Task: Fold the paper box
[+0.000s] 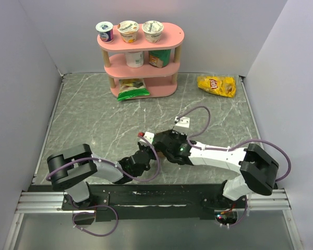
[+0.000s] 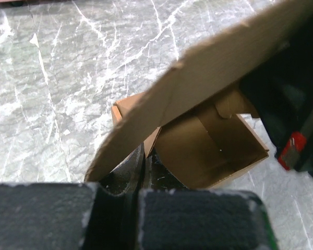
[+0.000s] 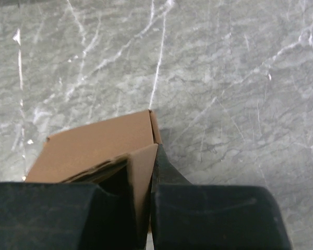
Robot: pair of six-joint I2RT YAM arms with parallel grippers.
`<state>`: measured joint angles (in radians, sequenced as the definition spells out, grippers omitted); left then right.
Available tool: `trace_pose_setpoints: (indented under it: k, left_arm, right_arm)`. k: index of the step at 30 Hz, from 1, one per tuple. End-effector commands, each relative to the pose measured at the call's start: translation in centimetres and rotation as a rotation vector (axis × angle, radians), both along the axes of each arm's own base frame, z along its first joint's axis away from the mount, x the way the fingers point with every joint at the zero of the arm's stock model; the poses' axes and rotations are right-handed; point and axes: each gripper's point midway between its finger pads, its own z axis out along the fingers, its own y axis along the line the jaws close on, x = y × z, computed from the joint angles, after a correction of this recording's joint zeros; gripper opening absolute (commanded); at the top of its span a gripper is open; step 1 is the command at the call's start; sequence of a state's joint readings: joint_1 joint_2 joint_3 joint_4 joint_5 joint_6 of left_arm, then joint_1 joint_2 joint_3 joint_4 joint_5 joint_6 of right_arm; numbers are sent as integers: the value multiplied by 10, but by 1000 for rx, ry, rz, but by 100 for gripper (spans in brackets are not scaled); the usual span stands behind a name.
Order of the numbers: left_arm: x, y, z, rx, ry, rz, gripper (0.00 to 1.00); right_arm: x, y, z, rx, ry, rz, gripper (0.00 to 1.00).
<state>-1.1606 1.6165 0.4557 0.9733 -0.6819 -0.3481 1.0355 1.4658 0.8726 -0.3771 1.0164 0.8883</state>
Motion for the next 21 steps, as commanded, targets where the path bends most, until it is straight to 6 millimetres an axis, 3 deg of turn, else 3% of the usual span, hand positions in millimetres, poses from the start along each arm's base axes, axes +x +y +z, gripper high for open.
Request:
trace_pose_setpoints:
  k: [1, 5, 7, 10, 11, 13, 16, 21]
  left_arm:
    - [-27, -10, -41, 112, 119, -97, 1]
    - [-21, -5, -46, 139, 135, -41, 1]
    - [-19, -2, -47, 155, 138, -11, 1]
    - [-16, 1, -47, 181, 134, 12, 1]
    - [-15, 2, -47, 186, 130, 18, 1]
    - [-13, 4, -46, 200, 120, 26, 1]
    - [-11, 8, -47, 218, 109, 40, 1]
    - [-11, 8, -48, 236, 97, 32, 1]
  right_arm:
    - [-23, 1, -50, 27, 123, 73, 0]
    - [-35, -11, -56, 38, 101, 129, 6]
    - [-39, -9, -45, 65, 71, 177, 11]
    - [-48, -6, -32, 103, 39, 247, 38]
    - [-54, -4, -31, 103, 36, 270, 57]
    - [-61, -7, -22, 108, 31, 294, 74]
    - [-78, -15, -18, 91, 42, 317, 84]
    - [-105, -32, -23, 70, 90, 346, 86]
